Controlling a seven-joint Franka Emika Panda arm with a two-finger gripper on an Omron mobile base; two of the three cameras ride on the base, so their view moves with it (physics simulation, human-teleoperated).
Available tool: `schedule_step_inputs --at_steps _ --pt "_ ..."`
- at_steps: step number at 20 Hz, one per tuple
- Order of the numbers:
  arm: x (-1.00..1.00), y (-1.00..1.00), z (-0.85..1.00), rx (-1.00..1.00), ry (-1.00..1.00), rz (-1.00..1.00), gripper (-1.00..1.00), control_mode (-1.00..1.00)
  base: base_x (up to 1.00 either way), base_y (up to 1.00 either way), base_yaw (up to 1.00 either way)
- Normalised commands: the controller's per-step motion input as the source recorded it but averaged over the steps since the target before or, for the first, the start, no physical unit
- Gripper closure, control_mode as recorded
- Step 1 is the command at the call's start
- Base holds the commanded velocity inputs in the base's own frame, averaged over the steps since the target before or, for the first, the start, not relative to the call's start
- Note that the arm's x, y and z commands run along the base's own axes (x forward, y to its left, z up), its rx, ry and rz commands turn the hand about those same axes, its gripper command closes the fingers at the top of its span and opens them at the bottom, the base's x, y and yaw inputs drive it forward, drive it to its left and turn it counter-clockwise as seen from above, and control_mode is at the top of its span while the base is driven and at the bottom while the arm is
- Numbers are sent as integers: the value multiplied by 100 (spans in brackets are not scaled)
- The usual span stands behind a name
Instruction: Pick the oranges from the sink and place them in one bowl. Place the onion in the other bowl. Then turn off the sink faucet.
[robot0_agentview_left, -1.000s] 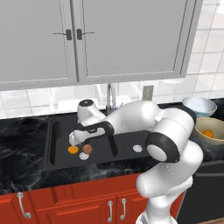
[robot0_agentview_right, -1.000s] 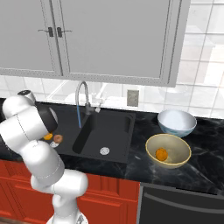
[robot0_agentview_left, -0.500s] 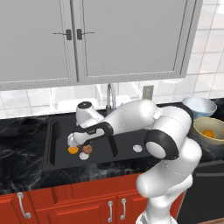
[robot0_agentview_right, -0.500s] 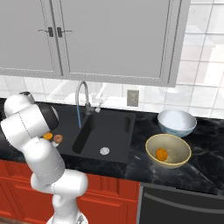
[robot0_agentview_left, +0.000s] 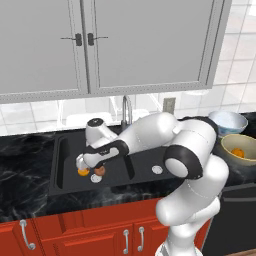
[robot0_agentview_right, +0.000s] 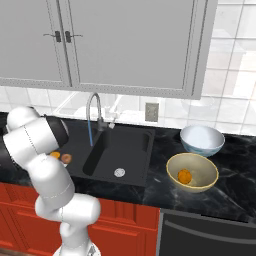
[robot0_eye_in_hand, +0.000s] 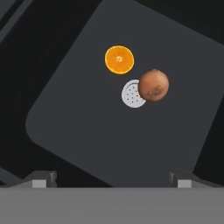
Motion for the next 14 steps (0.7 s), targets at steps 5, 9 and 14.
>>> schedule_step_inputs --at_steps 5,9,14 --pt "0 6 -6 0 0 0 -100 -100 0 0 0" --pt "6 1 -9 0 0 0 -100 -100 0 0 0" --pt "12 2 -12 0 -1 0 -100 -100 0 0 0"
